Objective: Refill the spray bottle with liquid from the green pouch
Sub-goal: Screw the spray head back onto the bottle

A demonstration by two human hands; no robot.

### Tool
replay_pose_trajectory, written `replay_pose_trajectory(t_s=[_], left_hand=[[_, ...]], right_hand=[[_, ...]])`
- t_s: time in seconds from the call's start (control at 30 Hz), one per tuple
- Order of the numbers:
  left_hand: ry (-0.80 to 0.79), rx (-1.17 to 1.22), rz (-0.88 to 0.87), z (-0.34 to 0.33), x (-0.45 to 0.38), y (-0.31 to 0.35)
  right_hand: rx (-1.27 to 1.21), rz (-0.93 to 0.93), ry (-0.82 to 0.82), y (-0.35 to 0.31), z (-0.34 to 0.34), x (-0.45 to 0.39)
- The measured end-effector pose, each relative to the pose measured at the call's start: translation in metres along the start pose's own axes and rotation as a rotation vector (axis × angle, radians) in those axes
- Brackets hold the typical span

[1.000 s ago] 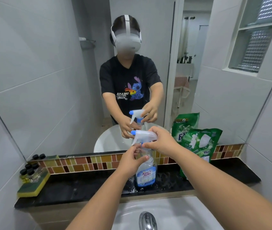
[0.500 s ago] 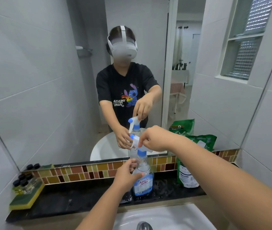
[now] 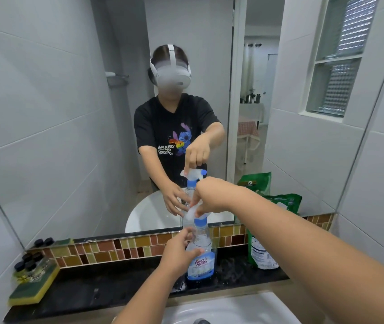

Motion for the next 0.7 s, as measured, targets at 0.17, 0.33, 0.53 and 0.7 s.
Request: replay_pose_trajectory(t_s=[0.17,0.33,0.53,0.7], left_hand=[[0.012,-0.021,-0.006,-0.002,-0.001,0.002],[0.004,-0.013,-0.029,-0.002,0.002,0.003],[0.004,0.004,-0.055,0.002,0.004,0.005],[-0.016,0.056,-0.025,0.002,0.004,0.003]], right_hand=[[0.04,-0.056,0.02,-0.005,-0.001,-0.005],[-0.185,-0.193,0.108,0.003,-0.002,-0.009],[-0.517,-0.372,0.074,0.024,-0.011,-0.006],[-0.386,-0.213,-0.1,0.025,-0.005,0.001]])
Point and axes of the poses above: each hand's wrist, its own x-axis away from the middle knuckle, its own z-axis out of the back of the hand, y = z × x, the point moved 8 cm from there along -x, towards the middle knuckle, and after that the axes turned 6 degrees about y, right-handed, at the moved point
